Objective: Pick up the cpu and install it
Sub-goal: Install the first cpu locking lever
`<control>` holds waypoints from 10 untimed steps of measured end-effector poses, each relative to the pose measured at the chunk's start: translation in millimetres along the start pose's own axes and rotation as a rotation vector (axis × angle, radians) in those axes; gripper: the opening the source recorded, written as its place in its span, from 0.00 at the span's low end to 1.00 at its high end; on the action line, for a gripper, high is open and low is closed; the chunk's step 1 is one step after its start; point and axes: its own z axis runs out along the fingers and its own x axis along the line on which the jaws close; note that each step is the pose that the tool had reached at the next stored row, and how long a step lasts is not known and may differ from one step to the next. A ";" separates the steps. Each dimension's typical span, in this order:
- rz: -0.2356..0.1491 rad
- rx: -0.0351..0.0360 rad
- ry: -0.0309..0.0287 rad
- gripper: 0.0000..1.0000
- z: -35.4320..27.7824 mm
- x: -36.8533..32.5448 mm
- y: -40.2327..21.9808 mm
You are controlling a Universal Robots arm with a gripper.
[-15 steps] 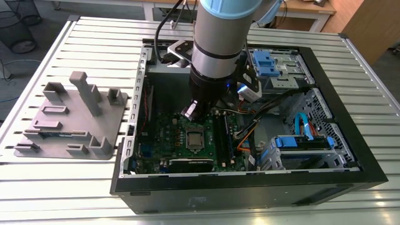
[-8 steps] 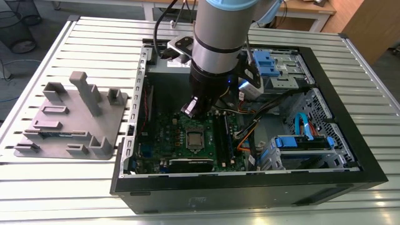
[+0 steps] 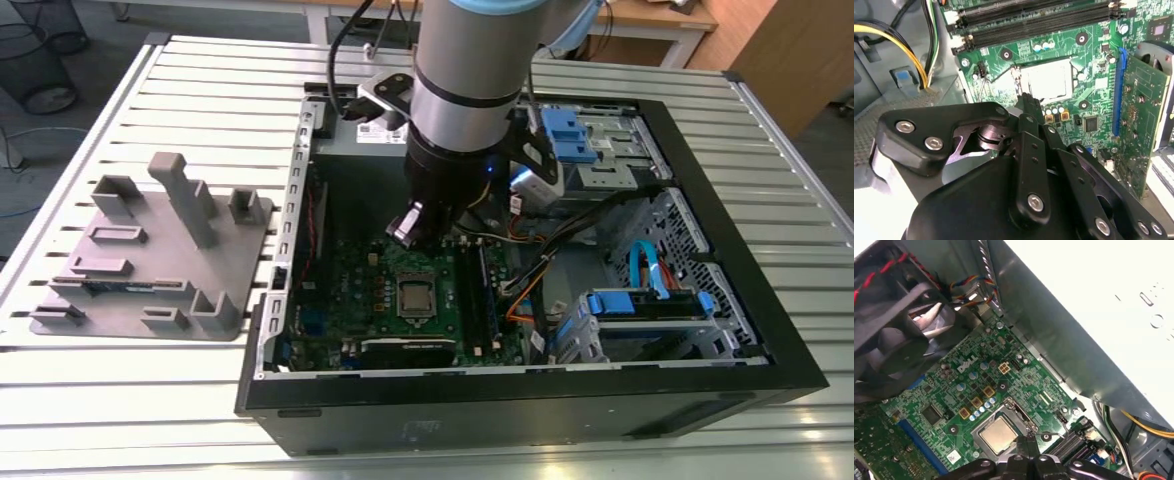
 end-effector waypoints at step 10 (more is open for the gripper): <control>0.031 -0.0003 -0.0014 0.11 0.8 -14.2 -9.1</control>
